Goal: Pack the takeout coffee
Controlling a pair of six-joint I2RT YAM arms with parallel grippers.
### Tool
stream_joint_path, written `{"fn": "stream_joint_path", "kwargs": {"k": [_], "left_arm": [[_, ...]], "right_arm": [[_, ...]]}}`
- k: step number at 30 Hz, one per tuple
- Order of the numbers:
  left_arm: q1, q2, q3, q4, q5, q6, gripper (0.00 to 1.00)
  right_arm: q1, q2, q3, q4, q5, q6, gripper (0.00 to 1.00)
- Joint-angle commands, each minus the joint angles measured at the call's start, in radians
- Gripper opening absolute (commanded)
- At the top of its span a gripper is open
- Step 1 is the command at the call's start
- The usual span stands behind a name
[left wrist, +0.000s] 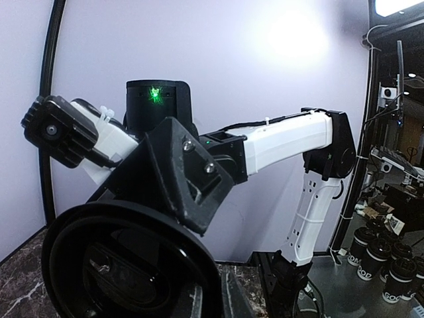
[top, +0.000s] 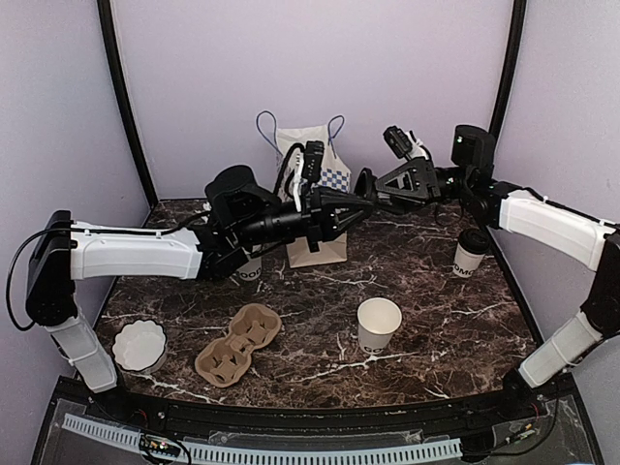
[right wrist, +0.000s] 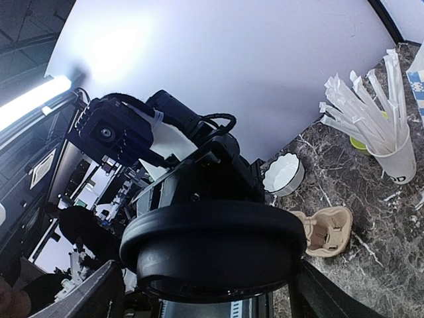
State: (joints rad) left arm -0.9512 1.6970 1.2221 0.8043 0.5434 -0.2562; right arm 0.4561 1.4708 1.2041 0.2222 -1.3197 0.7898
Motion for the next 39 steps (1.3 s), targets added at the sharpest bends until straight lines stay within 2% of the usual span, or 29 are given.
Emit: {"fn": "stream_joint_path", "kwargs": {"k": [1, 8, 10, 12, 15, 16, 18, 20, 22, 27, 31, 34, 39], "left_arm": [[0.000, 0.014, 0.013, 0.039, 0.021, -0.024, 0.09], [-0.001, 0.035, 0.040, 0.011, 0.027, -0.027, 0.10], [-0.001, 0.037, 0.046, -0.010, 0.017, -0.021, 0.12], [-0.002, 0.031, 0.047, -0.043, -0.004, -0.004, 0.19], [-0.004, 0.008, 0.044, -0.178, -0.095, 0.079, 0.37], [-0.007, -0.015, 0.040, -0.213, -0.109, 0.108, 0.42], [-0.011, -0.065, 0.010, -0.296, -0.151, 0.188, 0.48], [-0.011, -0.121, -0.038, -0.369, -0.188, 0.259, 0.52], [-0.011, -0.172, -0.079, -0.447, -0.226, 0.322, 0.54], [-0.011, -0.265, -0.065, -0.638, -0.329, 0.405, 0.56], [-0.009, -0.290, -0.071, -0.645, -0.420, 0.490, 0.59], [0.003, -0.271, -0.102, -0.583, -0.472, 0.518, 0.61], [0.070, -0.256, -0.116, -0.574, -0.421, 0.398, 0.61]], "right_arm": [[0.009, -0.004, 0.004, 0.113, -0.018, 0.056, 0.81], [0.008, -0.006, -0.005, 0.126, -0.013, 0.058, 0.65], [0.007, -0.006, -0.001, 0.109, -0.013, 0.038, 0.60], [0.000, -0.006, 0.011, 0.044, -0.013, -0.025, 0.59], [-0.036, -0.011, 0.048, -0.170, -0.006, -0.195, 0.59], [-0.053, -0.011, 0.071, -0.285, 0.004, -0.324, 0.59], [-0.085, -0.003, 0.145, -0.578, 0.066, -0.603, 0.59], [-0.088, 0.015, 0.242, -0.871, 0.192, -0.910, 0.59], [-0.088, 0.027, 0.292, -1.032, 0.304, -1.084, 0.60], [-0.084, 0.020, 0.341, -1.283, 0.509, -1.370, 0.60], [-0.066, 0.031, 0.373, -1.443, 0.616, -1.545, 0.61], [-0.037, 0.019, 0.354, -1.448, 0.655, -1.564, 0.61], [0.080, 0.032, 0.339, -1.479, 0.789, -1.579, 0.62]]}}
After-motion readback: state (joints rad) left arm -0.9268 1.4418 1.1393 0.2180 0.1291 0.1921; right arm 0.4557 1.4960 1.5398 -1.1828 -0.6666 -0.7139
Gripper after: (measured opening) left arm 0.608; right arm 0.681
